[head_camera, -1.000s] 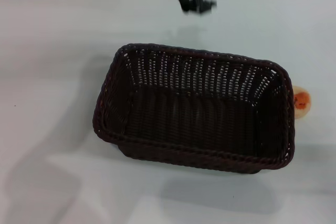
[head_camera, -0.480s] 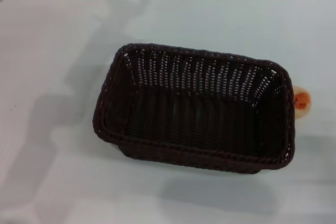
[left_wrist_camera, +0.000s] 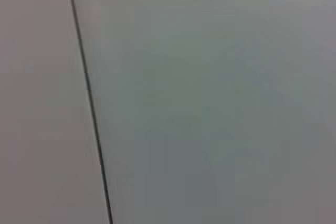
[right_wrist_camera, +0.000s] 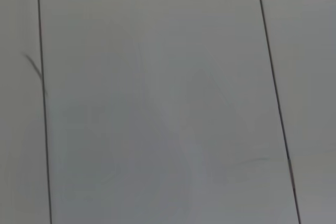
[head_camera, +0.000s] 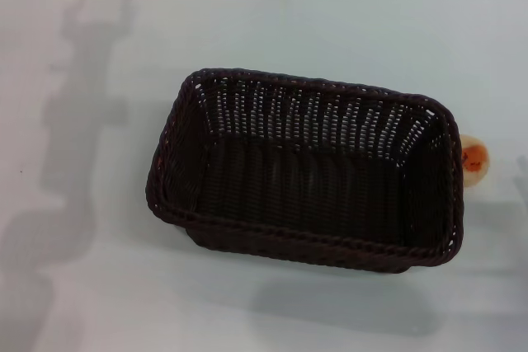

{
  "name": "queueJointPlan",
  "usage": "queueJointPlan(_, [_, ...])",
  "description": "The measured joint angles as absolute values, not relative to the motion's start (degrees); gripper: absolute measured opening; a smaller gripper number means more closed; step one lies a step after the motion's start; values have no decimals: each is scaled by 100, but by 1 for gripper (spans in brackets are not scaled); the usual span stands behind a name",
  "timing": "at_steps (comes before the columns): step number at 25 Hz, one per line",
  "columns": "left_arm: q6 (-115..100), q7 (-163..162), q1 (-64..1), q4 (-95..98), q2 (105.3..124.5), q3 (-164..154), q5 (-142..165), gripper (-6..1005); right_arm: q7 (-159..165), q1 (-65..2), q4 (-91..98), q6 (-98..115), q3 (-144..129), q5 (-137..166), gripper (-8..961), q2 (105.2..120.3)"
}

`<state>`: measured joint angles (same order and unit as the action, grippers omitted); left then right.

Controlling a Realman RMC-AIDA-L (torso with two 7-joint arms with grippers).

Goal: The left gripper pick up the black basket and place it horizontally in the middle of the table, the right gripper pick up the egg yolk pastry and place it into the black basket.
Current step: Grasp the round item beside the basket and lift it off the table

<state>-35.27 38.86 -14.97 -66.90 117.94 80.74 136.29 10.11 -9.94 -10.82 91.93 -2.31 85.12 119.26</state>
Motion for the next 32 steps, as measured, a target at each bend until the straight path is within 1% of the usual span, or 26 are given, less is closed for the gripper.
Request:
queueJointPlan(2, [-4123, 3437, -1444, -6330, 11799, 7955, 14064, 805, 1011, -1017, -1080, 9151, -231, 8513, 662, 11926])
queueJointPlan(4, [-4715, 2625, -1463, -5524, 11811, 7958, 14446, 805, 1011, -1052, -1080, 9020, -231, 8515, 660, 11926])
queueJointPlan(5, [-4715, 2625, -1463, -5524, 11811, 7958, 14446, 805, 1011, -1052, -1080, 9020, -231, 8515, 658, 11926])
queueJointPlan(8, [-5239, 2075, -1602, -4621, 11815, 7967, 14497, 805, 1011, -1108, -1085, 8858, -286, 8517, 655, 11928])
queueJointPlan(9, [-5486, 1751, -1691, -4061, 11818, 7975, 14505, 805, 1011, -1131, -1091, 8813, -323, 8517, 654, 11930])
queueJointPlan(14, [-5667, 1252, -1784, -3296, 11822, 7979, 14505, 805, 1011, -1292, -1127, 8611, -599, 8517, 649, 11941])
queueJointPlan(24, [-5715, 1086, -1801, -3090, 11830, 7951, 14515, 805, 1011, -1725, -1245, 7532, -832, 8517, 638, 11943])
queueJointPlan(32, [-5729, 1080, -1818, -3133, 11830, 7896, 14519, 805, 1011, -1834, -1318, 7321, -963, 8516, 630, 11940])
